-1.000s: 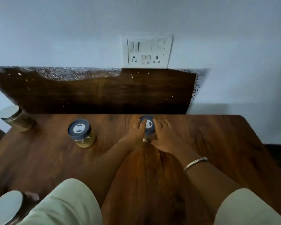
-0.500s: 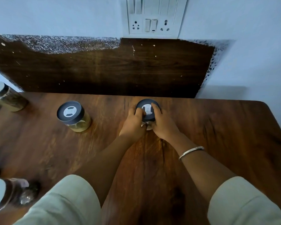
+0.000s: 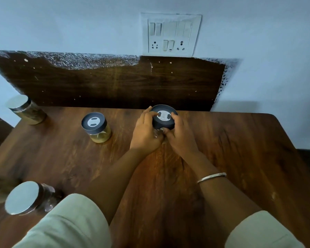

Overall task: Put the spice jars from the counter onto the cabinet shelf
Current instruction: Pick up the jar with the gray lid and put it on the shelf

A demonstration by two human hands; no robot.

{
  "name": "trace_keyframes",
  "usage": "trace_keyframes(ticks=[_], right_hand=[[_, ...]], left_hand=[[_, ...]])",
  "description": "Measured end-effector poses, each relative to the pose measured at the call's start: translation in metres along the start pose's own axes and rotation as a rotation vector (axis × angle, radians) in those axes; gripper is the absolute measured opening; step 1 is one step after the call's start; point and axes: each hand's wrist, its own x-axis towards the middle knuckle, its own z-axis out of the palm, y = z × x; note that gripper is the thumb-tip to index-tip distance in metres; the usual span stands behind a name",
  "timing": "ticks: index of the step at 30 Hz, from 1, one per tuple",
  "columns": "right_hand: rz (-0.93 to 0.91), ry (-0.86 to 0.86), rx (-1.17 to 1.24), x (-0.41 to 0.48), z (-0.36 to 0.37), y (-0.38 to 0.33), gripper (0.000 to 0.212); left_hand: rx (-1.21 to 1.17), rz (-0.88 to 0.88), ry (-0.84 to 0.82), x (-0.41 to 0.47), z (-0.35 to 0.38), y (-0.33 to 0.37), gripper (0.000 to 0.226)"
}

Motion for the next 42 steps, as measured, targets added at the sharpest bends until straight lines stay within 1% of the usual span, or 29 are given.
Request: trace_keyframes(ticks=[3,6,9,12,15,17,18,19,20,22,23,24,26,28,30,31,32,33,35,37,39,42], right_hand=[[-0.024,0.031,0.001,-0.014,-0.003,-0.021,0.062],[-0.075,0.068,-0.02,-0.027,-0.007,-0.044,0.06],[-0.093,0.102,-0.022,-0.042,-0.012,-0.064,0.057],[-0.108,0.127,0.014,-0.057,-0.021,-0.083,0.057],[-0.115,0.084,0.187,-0.07,-0.029,-0.097,0.073],[-0.033,0.028,0.292,-0.076,-0.033,-0.105,0.089],[0.008,-0.006,0.327,-0.079,-0.034,-0.112,0.097],[0.024,-0.046,0.381,-0.084,-0.034,-0.117,0.1],[0.003,-0.079,0.464,-0.087,-0.033,-0.122,0.095],[-0.053,-0.09,0.617,-0.093,-0.029,-0.13,0.067],[-0.063,-0.081,0.667,-0.096,-0.028,-0.134,0.061],[-0.062,-0.073,0.679,-0.097,-0.028,-0.138,0.065],[-0.059,-0.074,0.63,-0.099,-0.027,-0.142,0.082],[-0.053,-0.048,0.569,-0.098,-0.028,-0.144,0.093],[-0.057,0.02,0.534,-0.097,-0.028,-0.147,0.098],[-0.053,0.061,0.515,-0.097,-0.027,-0.15,0.102],[-0.045,0.094,0.499,-0.097,-0.026,-0.152,0.106],[-0.043,0.116,0.487,-0.097,-0.025,-0.154,0.108],[-0.061,0.121,0.463,-0.097,-0.024,-0.159,0.106],[-0.099,0.097,0.454,-0.096,-0.026,-0.161,0.106],[-0.139,0.041,0.484,-0.094,-0.029,-0.161,0.102],[-0.181,-0.071,0.573,-0.094,-0.032,-0.159,0.095]], left_hand=[[-0.043,0.045,0.038,-0.014,-0.022,0.01,0.065],[-0.115,0.104,0.068,-0.03,-0.043,0.018,0.075],[-0.142,0.129,0.069,-0.044,-0.059,0.025,0.084],[-0.197,0.12,0.05,-0.054,-0.076,0.032,0.086],[-0.372,0.088,0.052,-0.062,-0.097,0.037,0.087],[-0.503,0.048,0.026,-0.066,-0.11,0.041,0.091],[-0.53,0.039,0.012,-0.068,-0.116,0.042,0.093],[-0.546,0.034,-0.008,-0.07,-0.122,0.044,0.095],[-0.57,0.032,-0.034,-0.072,-0.127,0.045,0.098],[-0.611,0.026,-0.085,-0.075,-0.135,0.046,0.103],[-0.621,0.02,-0.098,-0.076,-0.139,0.046,0.105],[-0.633,0.014,-0.102,-0.077,-0.143,0.045,0.106],[-0.66,0.024,-0.09,-0.079,-0.15,0.043,0.102],[-0.665,0.068,-0.07,-0.08,-0.157,0.041,0.086],[-0.626,0.122,-0.085,-0.081,-0.162,0.041,0.074],[-0.597,0.134,-0.109,-0.082,-0.165,0.043,0.073],[-0.573,0.132,-0.135,-0.082,-0.167,0.045,0.076],[-0.557,0.126,-0.158,-0.083,-0.169,0.047,0.085],[-0.558,0.117,-0.166,-0.084,-0.171,0.051,0.106],[-0.579,0.105,-0.14,-0.083,-0.172,0.05,0.116],[-0.608,0.09,-0.13,-0.08,-0.175,0.047,0.113],[-0.687,0.067,-0.147,-0.078,-0.175,0.045,0.095]])
